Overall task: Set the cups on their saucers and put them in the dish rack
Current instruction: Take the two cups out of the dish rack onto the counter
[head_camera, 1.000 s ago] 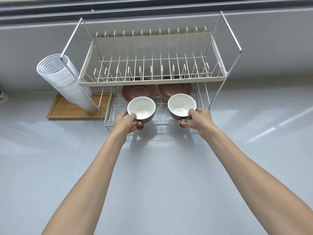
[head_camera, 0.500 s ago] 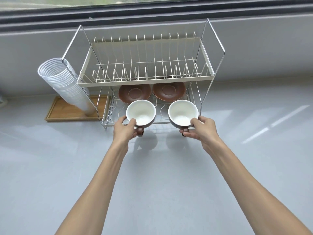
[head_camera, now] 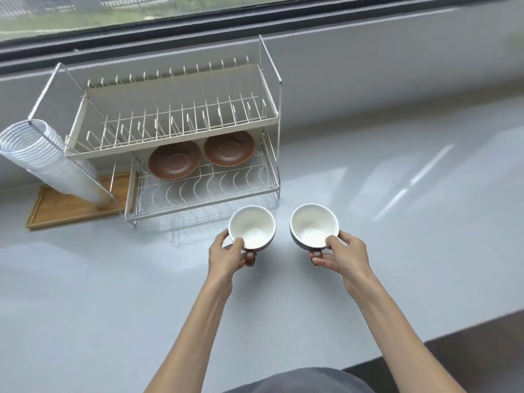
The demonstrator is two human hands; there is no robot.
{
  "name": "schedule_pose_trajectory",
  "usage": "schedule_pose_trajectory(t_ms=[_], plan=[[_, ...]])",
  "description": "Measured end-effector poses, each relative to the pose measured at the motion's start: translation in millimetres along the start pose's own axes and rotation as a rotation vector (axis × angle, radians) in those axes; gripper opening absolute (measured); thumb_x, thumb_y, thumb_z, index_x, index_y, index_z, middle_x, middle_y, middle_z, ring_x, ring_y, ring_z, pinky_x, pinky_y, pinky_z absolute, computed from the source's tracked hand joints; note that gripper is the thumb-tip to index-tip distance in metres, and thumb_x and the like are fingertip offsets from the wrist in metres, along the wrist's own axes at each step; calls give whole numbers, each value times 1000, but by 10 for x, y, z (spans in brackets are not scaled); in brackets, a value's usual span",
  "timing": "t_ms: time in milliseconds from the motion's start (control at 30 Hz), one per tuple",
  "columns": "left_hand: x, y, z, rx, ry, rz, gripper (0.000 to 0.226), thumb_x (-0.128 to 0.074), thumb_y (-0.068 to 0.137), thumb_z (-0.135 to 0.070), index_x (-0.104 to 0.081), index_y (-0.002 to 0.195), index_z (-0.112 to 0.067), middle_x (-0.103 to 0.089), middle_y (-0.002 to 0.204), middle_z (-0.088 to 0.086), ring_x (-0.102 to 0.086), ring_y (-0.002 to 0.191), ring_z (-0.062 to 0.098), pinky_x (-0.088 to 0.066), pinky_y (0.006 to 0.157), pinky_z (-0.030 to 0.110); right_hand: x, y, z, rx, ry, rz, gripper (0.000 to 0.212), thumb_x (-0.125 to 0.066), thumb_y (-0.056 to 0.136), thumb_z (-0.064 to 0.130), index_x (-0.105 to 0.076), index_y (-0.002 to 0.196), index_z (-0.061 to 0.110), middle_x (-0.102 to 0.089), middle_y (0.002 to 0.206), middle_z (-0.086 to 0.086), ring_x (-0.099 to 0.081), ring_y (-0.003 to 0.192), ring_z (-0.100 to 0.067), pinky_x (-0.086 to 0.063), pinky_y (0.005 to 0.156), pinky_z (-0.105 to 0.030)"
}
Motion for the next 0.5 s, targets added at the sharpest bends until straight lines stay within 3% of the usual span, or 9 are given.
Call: schedule_pose_trajectory(t_ms=[500], plan=[[-1153, 30, 118, 34, 82, 102, 54, -41, 89, 2, -45, 141, -14, -64, 77, 13, -53, 69, 32, -52, 50, 21, 897, 433, 80, -11, 133, -152, 37, -44, 92, -4, -55, 126, -1, -68, 78, -21, -69, 63, -33, -62, 54, -32]])
Point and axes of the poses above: each hand's wrist, its own y-axis towards the middle knuckle, its own x-axis out of the back of the hand, z = x × y, the point moved 6 cm from there along y, towards the middle knuckle
